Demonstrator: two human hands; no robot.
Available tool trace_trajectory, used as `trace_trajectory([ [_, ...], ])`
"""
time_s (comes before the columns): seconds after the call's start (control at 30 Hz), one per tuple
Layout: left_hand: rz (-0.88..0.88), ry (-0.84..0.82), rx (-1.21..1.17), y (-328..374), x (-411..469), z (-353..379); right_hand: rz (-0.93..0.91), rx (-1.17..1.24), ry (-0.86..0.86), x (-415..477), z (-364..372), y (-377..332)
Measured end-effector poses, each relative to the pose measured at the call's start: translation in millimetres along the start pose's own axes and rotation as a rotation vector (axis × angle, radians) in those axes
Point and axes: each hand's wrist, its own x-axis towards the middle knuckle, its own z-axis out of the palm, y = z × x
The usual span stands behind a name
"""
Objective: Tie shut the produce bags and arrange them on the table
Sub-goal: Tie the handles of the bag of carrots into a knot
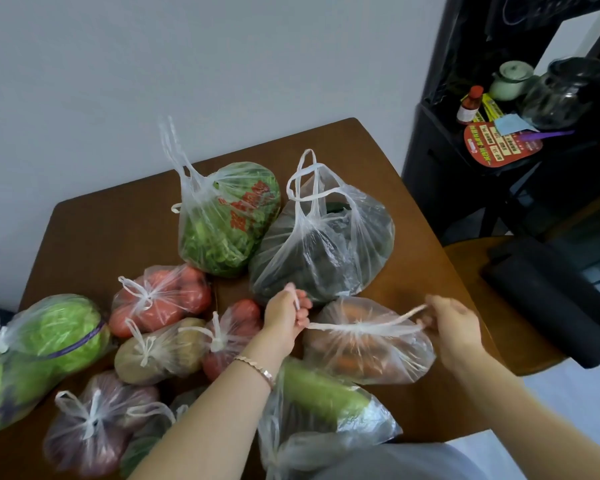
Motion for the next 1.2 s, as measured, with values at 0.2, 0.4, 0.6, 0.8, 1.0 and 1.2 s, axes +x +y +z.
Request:
trace_trajectory([
  [0.2,0.126,-0.585,0.528,4,-43,25,-0.545,-0.174,-0.635,-41,28,-56],
  [0.4,0.128,-0.543,0.512,-4,-52,25,-0.414,-0.018,-0.500,-36,28,-33],
  [0.6,0.046,-0.560,0.215,-6,-48,19,-0.457,-0.642,-0.678,-30,23,8],
  [0.8,0.025,-0.532,0.152,-4,-47,20,-0.463,-0.587,-0.577,-31,36,10],
  [1.0,0.421,-0.217,0.589,5,-48,26,-0.251,-0.494,-0.467,-29,57,8],
  [1.2,0.179,-0.375,0.365,19,-47,44,-0.522,-0.740,-0.645,-34,58,11],
])
